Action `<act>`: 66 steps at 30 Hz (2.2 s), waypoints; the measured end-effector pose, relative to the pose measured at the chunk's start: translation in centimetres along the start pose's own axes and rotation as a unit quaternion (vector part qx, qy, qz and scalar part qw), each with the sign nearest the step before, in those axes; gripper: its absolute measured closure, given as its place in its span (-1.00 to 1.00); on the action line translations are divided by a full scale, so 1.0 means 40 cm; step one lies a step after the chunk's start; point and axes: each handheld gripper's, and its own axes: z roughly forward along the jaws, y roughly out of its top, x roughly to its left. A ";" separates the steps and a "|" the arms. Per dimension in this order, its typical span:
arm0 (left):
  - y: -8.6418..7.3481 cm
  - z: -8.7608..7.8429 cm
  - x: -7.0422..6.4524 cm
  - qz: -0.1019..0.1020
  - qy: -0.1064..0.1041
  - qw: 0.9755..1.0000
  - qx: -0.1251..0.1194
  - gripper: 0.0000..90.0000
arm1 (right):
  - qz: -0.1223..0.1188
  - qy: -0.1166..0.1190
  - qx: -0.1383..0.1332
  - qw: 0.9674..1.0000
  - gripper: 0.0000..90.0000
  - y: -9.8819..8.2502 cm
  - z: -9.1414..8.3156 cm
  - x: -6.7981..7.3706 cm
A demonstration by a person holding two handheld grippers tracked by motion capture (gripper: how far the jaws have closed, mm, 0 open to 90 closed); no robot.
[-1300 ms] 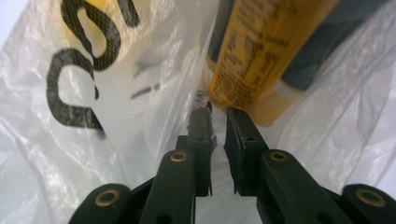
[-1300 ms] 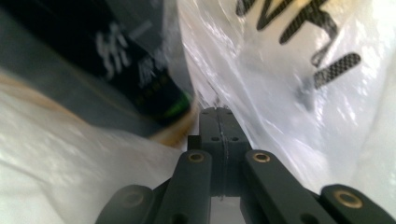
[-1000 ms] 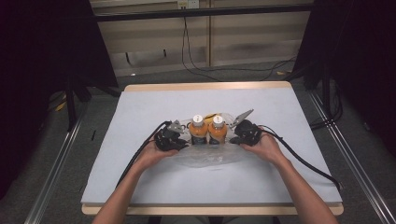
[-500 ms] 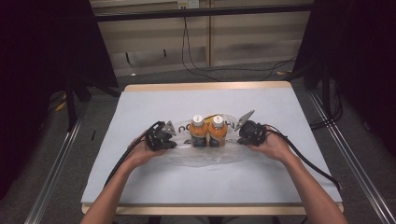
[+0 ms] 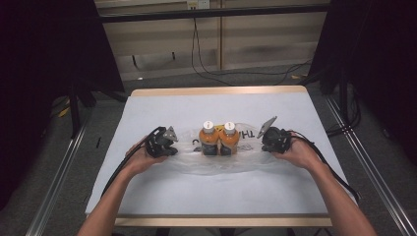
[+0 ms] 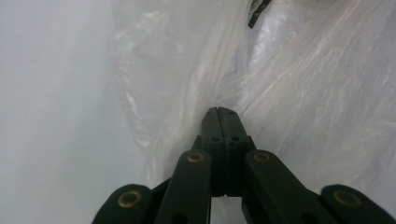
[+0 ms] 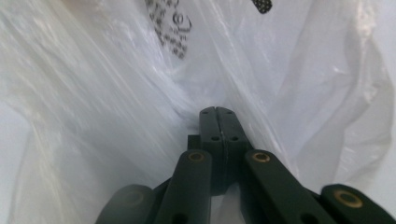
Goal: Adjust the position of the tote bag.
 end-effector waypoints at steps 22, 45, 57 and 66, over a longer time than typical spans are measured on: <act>-0.075 -0.039 0.039 -0.015 0.021 0.999 0.022 1.00 | -0.005 0.007 -0.012 1.000 1.00 -0.008 -0.001 0.000; -0.128 -0.047 0.050 -0.090 0.001 0.995 -0.048 1.00 | 0.018 0.005 -0.037 0.999 1.00 -0.060 -0.020 0.012; -0.152 -0.098 0.016 -0.119 -0.008 0.983 -0.142 1.00 | 0.045 0.026 -0.130 0.990 1.00 -0.058 -0.043 0.026; -0.119 -0.154 -0.009 -0.107 -0.002 0.975 -0.193 0.97 | 0.064 0.043 -0.187 0.979 1.00 -0.052 -0.066 0.022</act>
